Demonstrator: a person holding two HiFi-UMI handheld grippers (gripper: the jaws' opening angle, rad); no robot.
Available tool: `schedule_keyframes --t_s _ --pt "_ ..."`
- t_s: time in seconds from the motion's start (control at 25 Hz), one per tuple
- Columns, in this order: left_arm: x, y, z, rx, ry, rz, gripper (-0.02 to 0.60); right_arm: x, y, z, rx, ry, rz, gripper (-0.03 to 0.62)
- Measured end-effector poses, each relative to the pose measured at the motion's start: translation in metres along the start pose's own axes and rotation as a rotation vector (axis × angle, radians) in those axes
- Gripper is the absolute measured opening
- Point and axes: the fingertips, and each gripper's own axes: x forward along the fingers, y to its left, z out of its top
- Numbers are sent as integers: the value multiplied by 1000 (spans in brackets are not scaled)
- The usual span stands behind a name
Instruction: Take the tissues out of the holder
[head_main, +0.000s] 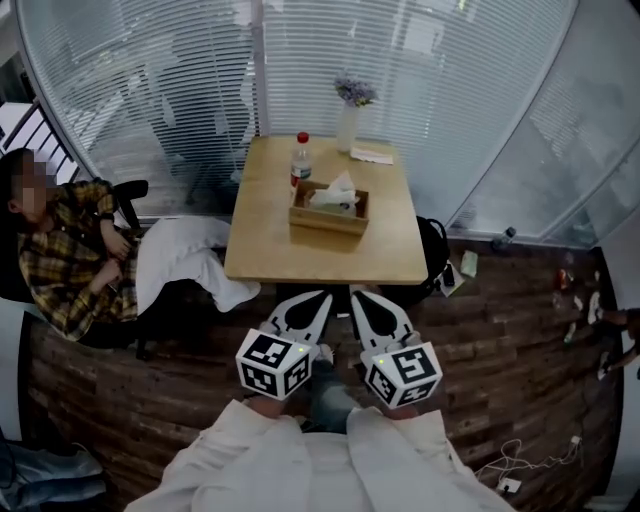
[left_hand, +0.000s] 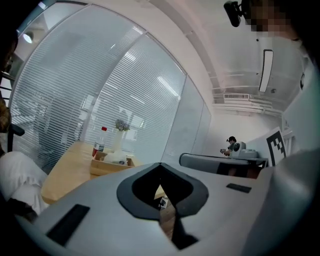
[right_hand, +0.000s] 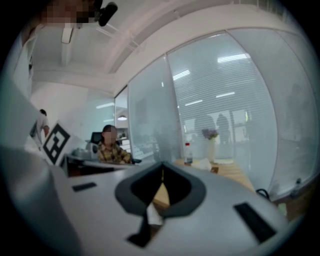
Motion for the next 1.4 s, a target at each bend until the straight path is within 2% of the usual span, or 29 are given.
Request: schedule_keyframes --t_s 0.4,0.72,1.16,1.4 --pt "106 68 47 3 -19 52 8 96 -91 38 -37 -2 45 11" --pt "166 100 62 -10 -26 84 8 146 -149 53 -43 -1 63 11" --pt "178 123 59 -46 -12 123 8 170 -157 39 -27 50 100 11" --pt "179 132 58 -69 -9 121 8 175 -161 35 -17 68 85 11"
